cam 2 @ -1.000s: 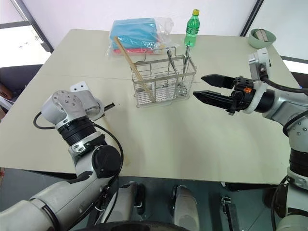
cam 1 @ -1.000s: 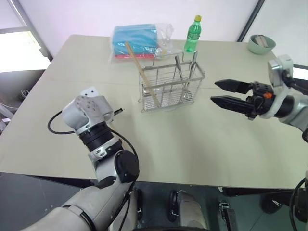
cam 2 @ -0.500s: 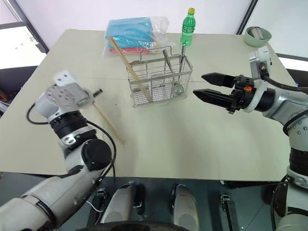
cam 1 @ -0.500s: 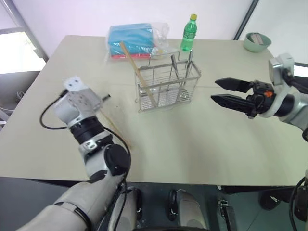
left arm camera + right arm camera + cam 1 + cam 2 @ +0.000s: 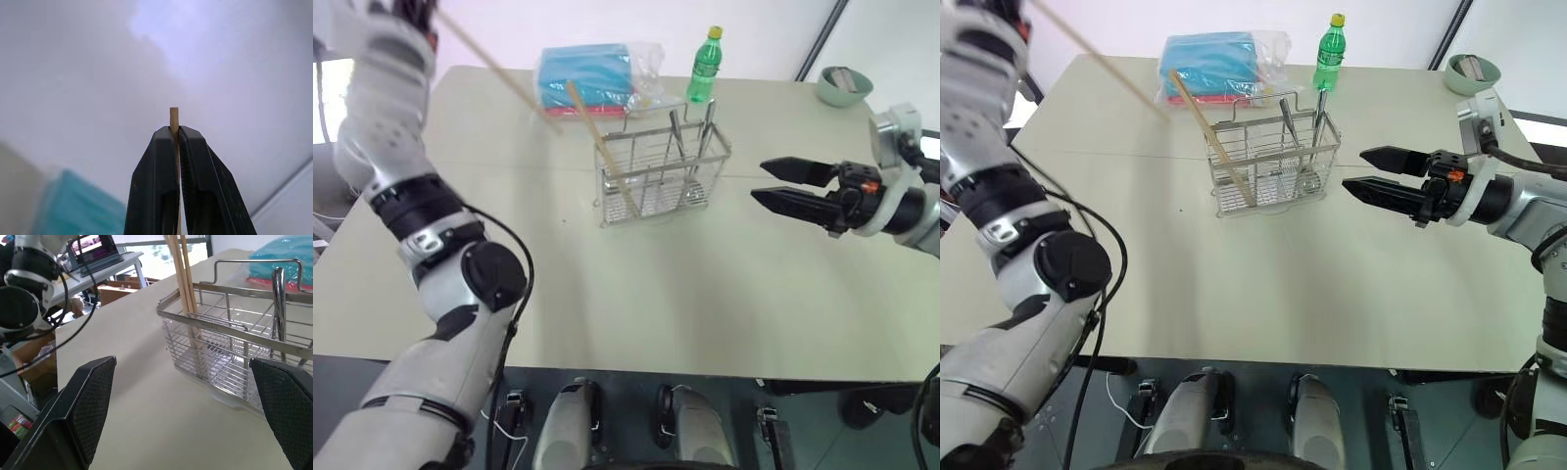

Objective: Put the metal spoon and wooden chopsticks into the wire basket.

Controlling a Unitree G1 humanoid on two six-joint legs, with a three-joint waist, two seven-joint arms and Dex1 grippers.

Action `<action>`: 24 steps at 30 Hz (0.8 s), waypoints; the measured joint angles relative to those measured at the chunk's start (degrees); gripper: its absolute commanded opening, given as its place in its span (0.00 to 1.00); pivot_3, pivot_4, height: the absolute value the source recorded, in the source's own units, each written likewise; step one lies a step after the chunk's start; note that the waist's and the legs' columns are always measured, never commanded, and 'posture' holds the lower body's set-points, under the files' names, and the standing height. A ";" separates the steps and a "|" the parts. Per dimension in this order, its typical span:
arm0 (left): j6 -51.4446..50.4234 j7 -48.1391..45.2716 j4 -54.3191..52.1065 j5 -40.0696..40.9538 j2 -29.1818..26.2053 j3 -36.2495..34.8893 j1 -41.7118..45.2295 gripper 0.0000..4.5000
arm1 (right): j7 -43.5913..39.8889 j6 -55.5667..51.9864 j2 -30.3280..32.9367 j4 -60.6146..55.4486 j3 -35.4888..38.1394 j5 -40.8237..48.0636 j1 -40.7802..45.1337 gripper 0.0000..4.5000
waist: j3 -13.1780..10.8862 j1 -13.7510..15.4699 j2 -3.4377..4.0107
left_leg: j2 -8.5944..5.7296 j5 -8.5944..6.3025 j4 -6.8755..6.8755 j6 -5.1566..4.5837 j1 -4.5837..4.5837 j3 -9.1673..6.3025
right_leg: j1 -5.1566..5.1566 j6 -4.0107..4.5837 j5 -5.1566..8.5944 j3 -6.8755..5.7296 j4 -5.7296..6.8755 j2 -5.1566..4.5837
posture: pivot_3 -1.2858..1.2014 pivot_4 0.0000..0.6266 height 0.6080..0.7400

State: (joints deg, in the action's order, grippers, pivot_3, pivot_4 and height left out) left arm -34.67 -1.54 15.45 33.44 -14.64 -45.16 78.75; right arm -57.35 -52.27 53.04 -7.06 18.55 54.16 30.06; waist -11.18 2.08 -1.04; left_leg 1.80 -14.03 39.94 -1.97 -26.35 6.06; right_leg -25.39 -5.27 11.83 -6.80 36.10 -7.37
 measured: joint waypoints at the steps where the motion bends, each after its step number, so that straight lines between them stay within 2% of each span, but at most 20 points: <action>1: 0.18 -0.90 -0.88 1.40 -0.01 1.15 0.35 0.02 | 0.23 -0.11 0.00 -0.29 0.13 0.21 -0.03 1.00 | 0.00 -0.01 0.01 | 0.01 0.00 0.00 0.00 0.04 0.00 | 0.02 0.00 0.00 0.00 0.03 0.03 | 0.52 0.24 0.75; 7: -1.44 -5.97 -7.10 4.82 0.04 11.78 -0.05 0.02 | 1.71 -0.94 0.00 -0.67 1.44 1.17 -0.17 1.00 | 0.00 0.26 0.00 | 0.00 0.02 0.07 0.00 0.00 -0.01 | 0.08 -0.01 0.00 0.00 0.03 0.10 | 0.52 0.24 0.75; 13: -3.61 -10.54 -12.19 4.52 0.83 24.07 -6.25 0.02 | 3.28 -1.88 0.01 -1.51 4.14 2.39 -0.74 1.00 | 0.00 0.12 0.01 | 0.03 0.02 0.07 0.00 0.03 -0.05 | 0.09 -0.01 0.00 0.00 0.05 0.16 | 0.52 0.24 0.75; 18: -3.51 -10.80 -12.11 3.76 1.95 27.94 -9.53 0.02 | 4.36 -2.26 0.00 -1.96 4.95 3.03 -1.40 1.00 | 0.00 0.08 0.02 | 0.03 0.02 0.07 -0.01 0.03 -0.05 | 0.06 -0.01 0.00 0.04 0.05 0.18 | 0.52 0.24 0.75; 22: -1.63 -11.57 -12.76 1.68 3.70 31.89 -15.57 0.02 | 4.84 -2.27 0.00 -2.69 5.02 3.38 -1.97 1.00 | 0.03 0.21 0.06 | 0.03 0.02 0.09 -0.01 0.03 -0.06 | 0.08 -0.01 0.00 0.06 0.04 0.18 | 0.52 0.24 0.75; 24: 0.84 -12.74 -12.90 -0.67 3.54 34.16 -17.63 0.16 | 5.07 -2.26 0.00 -2.84 5.07 3.41 -2.03 1.00 | 0.04 0.22 0.08 | 0.02 0.01 0.10 -0.02 0.03 -0.06 | 0.09 -0.01 0.00 0.06 0.03 0.18 | 0.52 0.24 0.75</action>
State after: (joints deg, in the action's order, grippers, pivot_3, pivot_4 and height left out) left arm -33.83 -14.27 2.55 32.77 -11.10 -11.00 61.11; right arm -52.28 -54.53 53.04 -9.89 23.62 57.58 28.02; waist -11.14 2.30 -0.96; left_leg 1.82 -14.02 40.04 -1.99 -26.32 6.00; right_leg -25.30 -5.28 11.83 -6.74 36.12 -7.19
